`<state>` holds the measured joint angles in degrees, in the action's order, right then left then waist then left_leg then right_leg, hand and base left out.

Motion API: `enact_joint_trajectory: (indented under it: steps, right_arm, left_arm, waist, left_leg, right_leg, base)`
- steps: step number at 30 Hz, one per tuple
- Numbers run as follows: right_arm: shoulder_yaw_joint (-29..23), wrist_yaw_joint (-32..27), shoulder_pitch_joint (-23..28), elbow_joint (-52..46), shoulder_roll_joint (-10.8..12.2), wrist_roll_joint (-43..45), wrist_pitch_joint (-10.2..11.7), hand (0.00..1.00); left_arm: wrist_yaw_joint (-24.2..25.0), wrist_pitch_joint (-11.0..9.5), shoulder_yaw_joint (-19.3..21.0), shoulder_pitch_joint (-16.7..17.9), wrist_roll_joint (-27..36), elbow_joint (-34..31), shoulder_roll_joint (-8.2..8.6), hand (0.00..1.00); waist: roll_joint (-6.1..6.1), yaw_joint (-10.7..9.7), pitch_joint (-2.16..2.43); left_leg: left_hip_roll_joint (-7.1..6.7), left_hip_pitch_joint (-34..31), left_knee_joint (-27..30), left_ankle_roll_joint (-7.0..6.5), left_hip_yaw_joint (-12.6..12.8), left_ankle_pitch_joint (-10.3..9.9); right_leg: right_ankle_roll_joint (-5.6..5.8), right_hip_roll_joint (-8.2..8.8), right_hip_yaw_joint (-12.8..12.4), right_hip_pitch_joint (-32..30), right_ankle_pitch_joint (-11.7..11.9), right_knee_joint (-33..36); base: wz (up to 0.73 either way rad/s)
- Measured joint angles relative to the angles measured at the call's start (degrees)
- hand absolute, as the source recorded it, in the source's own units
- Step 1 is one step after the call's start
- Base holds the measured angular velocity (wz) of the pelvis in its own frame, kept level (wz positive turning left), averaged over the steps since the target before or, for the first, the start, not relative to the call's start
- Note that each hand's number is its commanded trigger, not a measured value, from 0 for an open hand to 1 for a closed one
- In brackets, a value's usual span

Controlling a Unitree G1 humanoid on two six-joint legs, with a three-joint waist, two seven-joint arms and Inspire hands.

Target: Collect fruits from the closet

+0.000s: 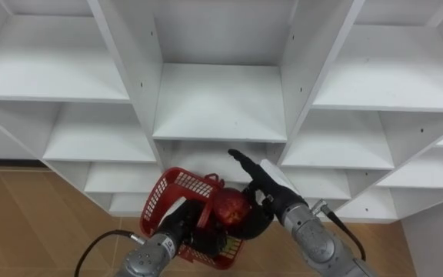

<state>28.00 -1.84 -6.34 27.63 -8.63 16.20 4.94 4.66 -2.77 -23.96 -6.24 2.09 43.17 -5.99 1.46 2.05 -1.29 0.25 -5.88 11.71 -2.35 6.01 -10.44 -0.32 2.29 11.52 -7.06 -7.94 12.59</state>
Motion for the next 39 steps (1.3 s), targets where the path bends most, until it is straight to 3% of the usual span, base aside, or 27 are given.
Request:
enact_joint_trajectory:
  steps: [15, 33, 39]
  right_arm:
    - [-0.01, -0.70, -0.02, 0.92, 0.27, 0.38, 0.00, 0.00]
    - [-1.30, -3.93, -0.11, 1.50, -0.88, 4.15, 0.18, 0.00]
    - [-1.23, -4.41, 0.79, 2.80, 0.03, 4.50, 0.20, 0.00]
  left_arm:
    - [0.13, 0.00, -0.42, -0.11, -0.02, 0.66, 0.05, 1.00]
    - [0.10, -1.26, 4.39, 0.00, 2.94, -0.43, -0.17, 1.00]
    - [-0.16, -1.37, 4.54, 0.10, 2.94, -0.40, 0.39, 1.00]
  waist:
    - [0.15, -0.03, -0.09]
    - [0.13, 0.18, -0.08]
    - [0.09, 0.03, -0.05]
  left_leg:
    - [-0.01, -0.07, 0.02, 0.00, -0.03, 0.00]
    - [-0.02, 0.55, -0.15, 0.00, 0.21, 0.00]
    - [0.01, 0.44, -0.04, 0.00, 0.15, 0.00]
  right_leg:
    - [0.00, 0.05, 0.15, -0.01, 0.00, 0.00]
    - [0.00, 0.00, -0.62, 0.30, 0.00, -0.01]
    - [0.00, 0.02, -0.54, 0.32, 0.00, 0.05]
  base:
    - [0.00]
    - [-0.01]
    - [0.00]
